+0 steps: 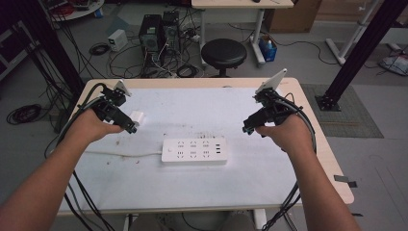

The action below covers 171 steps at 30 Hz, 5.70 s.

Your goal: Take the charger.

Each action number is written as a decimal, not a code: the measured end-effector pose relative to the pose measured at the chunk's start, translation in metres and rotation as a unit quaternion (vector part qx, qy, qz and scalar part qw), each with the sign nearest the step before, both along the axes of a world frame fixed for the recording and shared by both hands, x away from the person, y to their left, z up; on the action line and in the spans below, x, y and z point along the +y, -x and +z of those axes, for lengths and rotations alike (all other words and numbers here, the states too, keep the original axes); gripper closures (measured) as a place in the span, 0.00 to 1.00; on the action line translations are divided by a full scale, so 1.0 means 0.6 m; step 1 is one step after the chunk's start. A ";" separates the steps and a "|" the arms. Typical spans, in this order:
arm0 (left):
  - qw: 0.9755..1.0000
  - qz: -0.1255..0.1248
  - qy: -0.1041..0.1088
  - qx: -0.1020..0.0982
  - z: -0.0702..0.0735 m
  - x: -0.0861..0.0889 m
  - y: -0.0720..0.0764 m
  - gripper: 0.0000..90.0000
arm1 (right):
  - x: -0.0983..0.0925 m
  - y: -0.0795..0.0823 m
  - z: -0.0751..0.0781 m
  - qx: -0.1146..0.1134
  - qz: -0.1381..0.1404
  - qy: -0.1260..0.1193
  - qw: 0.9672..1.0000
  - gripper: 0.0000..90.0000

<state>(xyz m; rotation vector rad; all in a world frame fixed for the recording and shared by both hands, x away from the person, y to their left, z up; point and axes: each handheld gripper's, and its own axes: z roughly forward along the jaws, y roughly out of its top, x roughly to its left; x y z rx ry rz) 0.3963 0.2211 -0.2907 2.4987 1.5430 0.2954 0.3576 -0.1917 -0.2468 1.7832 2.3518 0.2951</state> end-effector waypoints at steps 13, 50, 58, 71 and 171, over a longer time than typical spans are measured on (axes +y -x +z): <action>0.999 0.032 -0.008 0.002 -0.059 -0.003 -0.051 0.16 | 0.001 0.006 -0.005 -0.002 0.007 0.004 1.000 0.12; 0.997 0.081 -0.014 0.003 -0.167 0.010 -0.160 0.17 | 0.012 0.047 0.008 -0.013 0.036 0.001 0.999 0.12; 0.996 0.088 -0.007 0.002 -0.180 0.016 -0.175 0.19 | 0.007 0.047 0.010 -0.016 0.028 -0.002 0.999 0.12; 0.996 0.095 0.003 0.000 -0.195 0.020 -0.189 0.25 | 0.007 0.043 0.007 -0.009 0.033 -0.001 0.999 0.12; 0.990 -0.143 0.019 0.009 0.075 -0.041 0.093 0.47 | 0.037 0.036 -0.010 0.028 0.045 0.008 0.999 0.12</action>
